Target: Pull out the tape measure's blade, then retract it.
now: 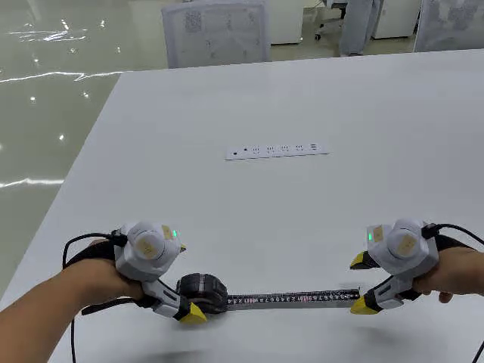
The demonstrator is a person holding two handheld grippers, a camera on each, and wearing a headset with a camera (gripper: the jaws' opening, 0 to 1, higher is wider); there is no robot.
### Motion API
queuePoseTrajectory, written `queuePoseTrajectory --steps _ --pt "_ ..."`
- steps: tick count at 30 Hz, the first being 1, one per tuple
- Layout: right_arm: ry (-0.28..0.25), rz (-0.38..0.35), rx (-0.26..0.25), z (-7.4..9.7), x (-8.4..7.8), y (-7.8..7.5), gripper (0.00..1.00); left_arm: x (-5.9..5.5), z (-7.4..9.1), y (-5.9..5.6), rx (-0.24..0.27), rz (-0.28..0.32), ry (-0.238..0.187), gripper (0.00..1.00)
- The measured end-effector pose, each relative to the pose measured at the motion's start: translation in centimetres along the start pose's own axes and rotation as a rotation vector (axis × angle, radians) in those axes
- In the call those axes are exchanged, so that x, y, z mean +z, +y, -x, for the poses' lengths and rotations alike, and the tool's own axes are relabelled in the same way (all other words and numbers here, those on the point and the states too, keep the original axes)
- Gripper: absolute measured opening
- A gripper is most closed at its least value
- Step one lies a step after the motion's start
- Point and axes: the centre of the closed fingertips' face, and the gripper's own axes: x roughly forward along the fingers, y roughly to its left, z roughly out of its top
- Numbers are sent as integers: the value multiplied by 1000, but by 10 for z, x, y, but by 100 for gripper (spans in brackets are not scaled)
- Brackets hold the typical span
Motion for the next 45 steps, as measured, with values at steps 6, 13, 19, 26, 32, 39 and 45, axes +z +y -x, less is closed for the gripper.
queuePoseTrajectory --steps 6,13,19,26,32,39,45 --pt "-13 -75 -82 5 -9 -8 55 -1 6 1 44 112 -82 99" --pt "-54 -115 -104 9 -8 -3 59 -8 8 4 89 156 -107 100" --pt "-154 -203 -179 17 -10 16 62 -22 21 0 163 278 -213 100" --pt "-206 -287 -291 32 -21 13 70 -33 37 -2 221 368 -295 100" --pt "-276 -341 -340 45 -28 15 77 -53 42 -9 245 422 -289 100" --pt "-284 -402 -387 59 -51 23 83 -64 57 -11 294 465 -338 100" --pt "-293 -437 -400 69 -64 34 90 -75 66 -11 339 491 -346 100"
